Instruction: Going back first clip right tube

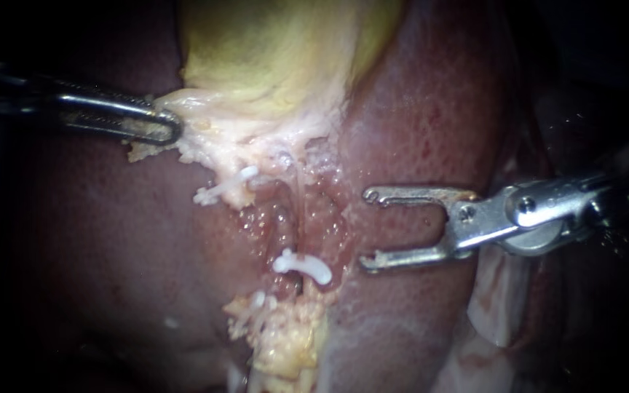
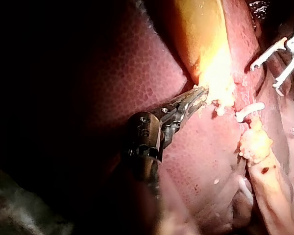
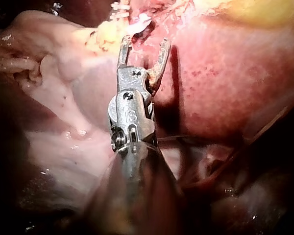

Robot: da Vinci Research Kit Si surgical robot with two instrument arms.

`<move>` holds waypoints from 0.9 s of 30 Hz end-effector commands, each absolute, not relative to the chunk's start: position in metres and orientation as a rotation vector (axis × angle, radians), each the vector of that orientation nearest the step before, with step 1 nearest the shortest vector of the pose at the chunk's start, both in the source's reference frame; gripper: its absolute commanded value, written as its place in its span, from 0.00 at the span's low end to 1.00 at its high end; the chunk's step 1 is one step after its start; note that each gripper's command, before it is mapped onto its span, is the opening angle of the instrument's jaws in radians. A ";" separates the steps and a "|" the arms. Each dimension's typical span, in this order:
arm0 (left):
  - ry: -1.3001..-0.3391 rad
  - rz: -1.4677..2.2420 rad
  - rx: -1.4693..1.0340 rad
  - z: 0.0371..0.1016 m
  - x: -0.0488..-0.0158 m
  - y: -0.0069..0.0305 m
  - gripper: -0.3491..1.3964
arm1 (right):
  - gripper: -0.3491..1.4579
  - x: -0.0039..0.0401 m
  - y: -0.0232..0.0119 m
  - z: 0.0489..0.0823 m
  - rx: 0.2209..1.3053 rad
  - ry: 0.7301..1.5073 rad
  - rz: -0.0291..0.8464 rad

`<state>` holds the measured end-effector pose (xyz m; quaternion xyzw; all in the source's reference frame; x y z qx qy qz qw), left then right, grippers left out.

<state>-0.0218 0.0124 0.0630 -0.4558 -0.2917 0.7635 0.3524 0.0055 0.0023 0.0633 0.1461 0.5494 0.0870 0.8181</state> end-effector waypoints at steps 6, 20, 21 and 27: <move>-0.746 1.975 -1.177 0.0637 -0.0229 0.0123 0.00 | 0.47 0.0051 0.0023 0.0635 0.311 1.173 0.172; -0.782 1.975 -1.180 0.0681 -0.0267 0.0116 0.00 | 0.47 0.0049 0.0023 0.0636 0.322 1.177 0.165; -0.783 1.975 -1.180 0.0681 -0.0267 0.0116 0.00 | 0.47 0.0048 0.0023 0.0636 0.322 1.177 0.165; -0.784 1.976 -1.181 0.0681 -0.0267 0.0116 0.00 | 0.47 0.0048 0.0023 0.0636 0.325 1.178 0.163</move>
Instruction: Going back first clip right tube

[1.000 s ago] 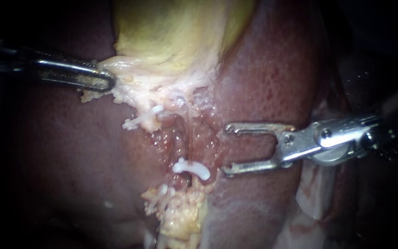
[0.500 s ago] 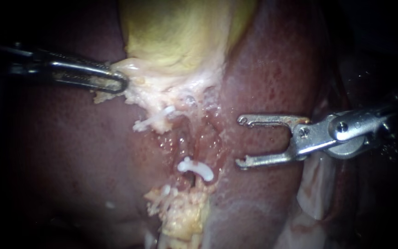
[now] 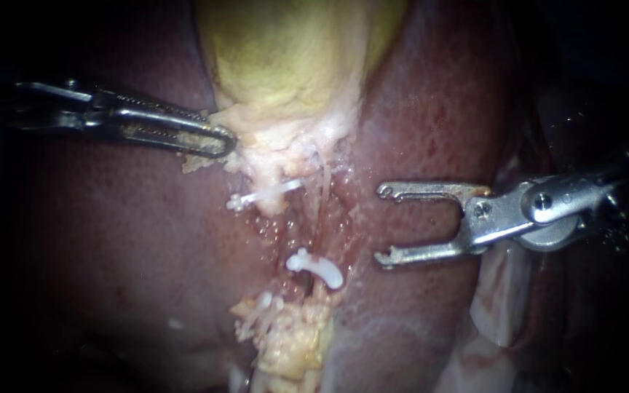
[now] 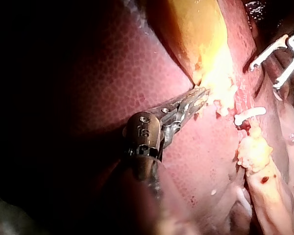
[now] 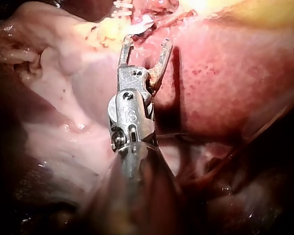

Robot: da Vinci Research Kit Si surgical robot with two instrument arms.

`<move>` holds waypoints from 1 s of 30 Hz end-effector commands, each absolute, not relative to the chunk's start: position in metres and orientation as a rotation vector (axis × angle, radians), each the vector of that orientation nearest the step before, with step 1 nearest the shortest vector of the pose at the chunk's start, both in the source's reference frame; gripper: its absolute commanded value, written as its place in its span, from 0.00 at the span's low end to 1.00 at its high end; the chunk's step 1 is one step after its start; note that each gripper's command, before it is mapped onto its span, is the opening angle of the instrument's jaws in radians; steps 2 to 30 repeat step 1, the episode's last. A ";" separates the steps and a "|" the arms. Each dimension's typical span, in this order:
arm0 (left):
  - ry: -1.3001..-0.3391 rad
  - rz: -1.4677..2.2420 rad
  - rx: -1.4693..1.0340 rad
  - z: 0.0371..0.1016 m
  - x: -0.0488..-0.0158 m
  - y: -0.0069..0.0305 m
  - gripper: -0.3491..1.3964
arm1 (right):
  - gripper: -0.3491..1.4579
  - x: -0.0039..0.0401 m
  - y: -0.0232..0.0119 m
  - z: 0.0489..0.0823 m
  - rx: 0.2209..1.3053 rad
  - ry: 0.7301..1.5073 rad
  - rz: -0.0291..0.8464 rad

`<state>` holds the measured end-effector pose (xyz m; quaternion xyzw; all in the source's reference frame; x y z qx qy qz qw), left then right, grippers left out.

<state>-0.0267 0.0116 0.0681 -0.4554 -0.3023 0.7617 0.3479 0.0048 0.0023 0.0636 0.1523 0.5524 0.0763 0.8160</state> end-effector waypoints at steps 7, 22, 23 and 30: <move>-0.784 1.976 -1.181 0.0681 -0.0267 0.0116 0.00 | 0.47 0.0048 0.0023 0.0636 0.325 1.178 0.163; -0.784 1.976 -1.181 0.0681 -0.0267 0.0116 0.00 | 0.47 0.0048 0.0023 0.0636 0.325 1.178 0.163; -0.784 1.976 -1.181 0.0681 -0.0267 0.0116 0.00 | 0.47 0.0048 0.0023 0.0636 0.325 1.178 0.163; -0.784 1.976 -1.181 0.0681 -0.0267 0.0116 0.00 | 0.47 0.0048 0.0023 0.0636 0.325 1.178 0.163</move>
